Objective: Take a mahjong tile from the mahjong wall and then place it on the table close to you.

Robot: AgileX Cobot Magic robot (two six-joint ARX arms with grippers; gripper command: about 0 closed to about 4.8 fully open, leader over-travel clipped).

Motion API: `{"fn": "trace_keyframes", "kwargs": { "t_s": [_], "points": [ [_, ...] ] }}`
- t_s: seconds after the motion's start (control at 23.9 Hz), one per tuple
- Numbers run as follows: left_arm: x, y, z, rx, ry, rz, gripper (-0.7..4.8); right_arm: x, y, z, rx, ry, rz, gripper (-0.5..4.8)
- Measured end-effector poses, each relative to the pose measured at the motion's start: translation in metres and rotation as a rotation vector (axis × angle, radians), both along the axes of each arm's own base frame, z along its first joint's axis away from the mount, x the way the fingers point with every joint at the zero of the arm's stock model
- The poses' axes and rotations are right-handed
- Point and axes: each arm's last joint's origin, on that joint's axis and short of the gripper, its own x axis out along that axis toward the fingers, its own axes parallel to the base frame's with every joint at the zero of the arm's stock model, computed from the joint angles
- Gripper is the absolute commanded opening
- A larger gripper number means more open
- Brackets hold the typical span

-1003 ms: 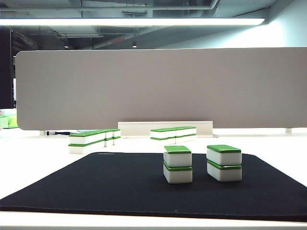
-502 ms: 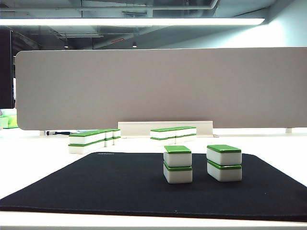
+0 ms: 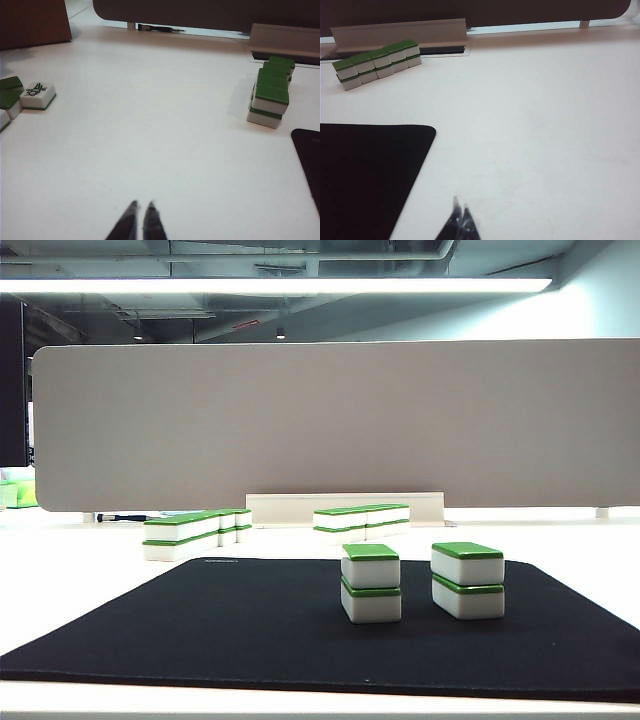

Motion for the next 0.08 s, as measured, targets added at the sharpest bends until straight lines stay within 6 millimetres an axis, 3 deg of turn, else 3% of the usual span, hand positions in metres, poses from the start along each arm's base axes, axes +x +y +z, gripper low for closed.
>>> {"fn": "trace_keyframes", "kwargs": {
  "t_s": [0.08],
  "points": [
    [0.0,0.0,0.0,0.0,0.0,0.0,0.19,0.0,0.0,0.0,-0.001,0.0,0.0,-0.01]
  ]
}}
